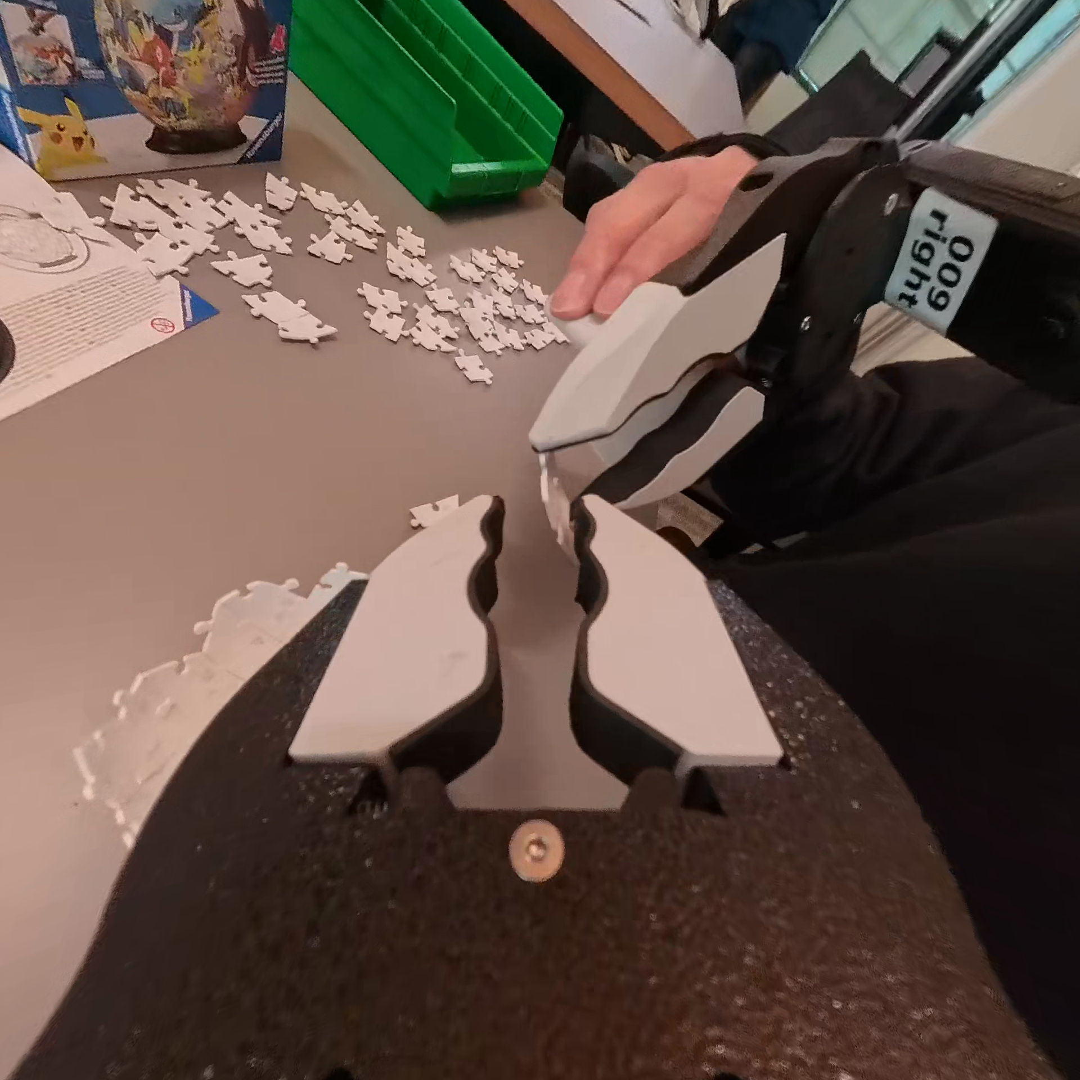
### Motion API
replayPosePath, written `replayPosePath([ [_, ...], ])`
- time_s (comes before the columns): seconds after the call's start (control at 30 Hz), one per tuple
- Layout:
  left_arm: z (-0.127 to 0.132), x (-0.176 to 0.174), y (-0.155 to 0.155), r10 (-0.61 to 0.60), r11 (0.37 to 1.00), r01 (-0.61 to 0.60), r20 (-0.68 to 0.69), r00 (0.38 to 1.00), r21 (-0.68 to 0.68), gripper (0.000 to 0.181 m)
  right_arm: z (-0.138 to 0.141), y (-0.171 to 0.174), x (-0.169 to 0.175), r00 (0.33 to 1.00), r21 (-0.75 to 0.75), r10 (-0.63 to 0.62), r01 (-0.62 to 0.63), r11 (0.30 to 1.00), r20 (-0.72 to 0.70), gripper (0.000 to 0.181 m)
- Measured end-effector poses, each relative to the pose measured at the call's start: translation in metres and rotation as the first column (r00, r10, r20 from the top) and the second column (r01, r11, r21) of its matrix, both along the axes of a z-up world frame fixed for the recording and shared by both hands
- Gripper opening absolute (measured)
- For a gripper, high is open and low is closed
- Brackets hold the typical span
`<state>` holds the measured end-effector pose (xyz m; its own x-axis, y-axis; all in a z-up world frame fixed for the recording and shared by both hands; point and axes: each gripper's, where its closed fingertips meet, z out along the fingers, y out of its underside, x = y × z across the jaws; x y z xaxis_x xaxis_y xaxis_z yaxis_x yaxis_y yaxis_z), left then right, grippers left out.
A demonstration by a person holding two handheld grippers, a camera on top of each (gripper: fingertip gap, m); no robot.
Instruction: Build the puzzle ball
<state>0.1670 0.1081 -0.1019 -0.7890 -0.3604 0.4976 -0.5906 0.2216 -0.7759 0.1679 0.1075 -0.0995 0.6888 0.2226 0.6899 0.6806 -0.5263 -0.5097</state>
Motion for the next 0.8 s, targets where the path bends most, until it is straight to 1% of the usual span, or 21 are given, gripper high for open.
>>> replayPosePath([
  [0.03, 0.001, 0.002, -0.001, -0.014, 1.0, 0.014, 0.004, 1.0, 0.007, 0.016, 0.002, 0.002, 0.001, 1.0, 0.0, 0.002, -0.002, 1.0, 0.006, 0.033],
  [0.1, 0.003, 0.007, -0.003, -0.04, 0.999, 0.04, 0.019, 0.999, 0.016, 0.003, 0.002, 0.005, 0.005, 1.0, -0.008, 0.002, -0.002, 1.0, -0.01, 0.033],
  [0.17, 0.003, 0.013, -0.002, -0.052, 0.998, 0.05, 0.047, 0.998, 0.035, 0.003, 0.002, 0.006, 0.012, 1.0, -0.005, -0.011, 0.01, 1.0, -0.028, 0.033],
  [0.23, -0.001, 0.02, 0.001, -0.056, 0.996, 0.051, 0.073, 0.996, 0.067, 0.002, 0.001, 0.003, 0.015, 0.994, 0.002, -0.012, 0.013, 1.0, -0.107, 0.032],
  [0.3, -0.005, 0.032, 0.008, -0.032, 0.996, 0.022, 0.109, 0.994, 0.09, 0.002, 0.008, 0.001, 0.024, 0.977, 0.068, -0.031, 0.047, 0.997, -0.212, 0.031],
  [0.4, -0.002, 0.044, 0.017, -0.024, 0.999, 0.017, 0.175, 0.984, 0.043, 0.002, 0.018, 0.002, 0.04, 0.897, 0.168, -0.071, 0.159, 0.973, -0.435, 0.029],
  [0.47, 0.001, 0.047, 0.019, -0.038, 0.999, 0.04, 0.195, 0.98, -0.004, 0.002, 0.013, 0.006, 0.043, 0.834, 0.145, -0.073, 0.181, 0.973, -0.547, 0.029],
  [0.53, 0.004, 0.051, 0.02, -0.037, 0.998, 0.047, 0.214, 0.976, -0.041, 0.002, 0.007, 0.012, 0.052, 0.795, 0.125, -0.115, 0.233, 0.964, -0.595, 0.029],
  [0.57, 0.005, 0.052, 0.021, -0.043, 0.997, 0.056, 0.221, 0.974, -0.053, 0.001, 0.006, 0.015, 0.054, 0.769, 0.122, -0.117, 0.246, 0.962, -0.629, 0.029],
  [0.63, 0.007, 0.054, 0.021, -0.046, 0.995, 0.066, 0.241, 0.97, -0.077, 0.001, 0.008, 0.023, 0.059, 0.701, 0.146, -0.103, 0.286, 0.947, -0.706, 0.021],
  [0.7, 0.009, 0.054, 0.022, -0.056, 0.991, 0.085, 0.26, 0.964, -0.102, 0.001, 0.01, 0.029, 0.059, 0.65, 0.169, -0.058, 0.282, 0.944, -0.758, 0.014],
  [0.77, 0.008, 0.059, 0.024, -0.047, 0.991, 0.079, 0.278, 0.959, -0.105, 0.001, 0.008, 0.033, 0.059, 0.632, 0.165, -0.047, 0.271, 0.948, -0.773, 0.004],
  [0.8, 0.006, 0.059, 0.025, -0.052, 0.991, 0.085, 0.283, 0.958, -0.106, 0.001, 0.007, 0.034, 0.059, 0.635, 0.164, -0.045, 0.267, 0.95, -0.771, 0.003],
])
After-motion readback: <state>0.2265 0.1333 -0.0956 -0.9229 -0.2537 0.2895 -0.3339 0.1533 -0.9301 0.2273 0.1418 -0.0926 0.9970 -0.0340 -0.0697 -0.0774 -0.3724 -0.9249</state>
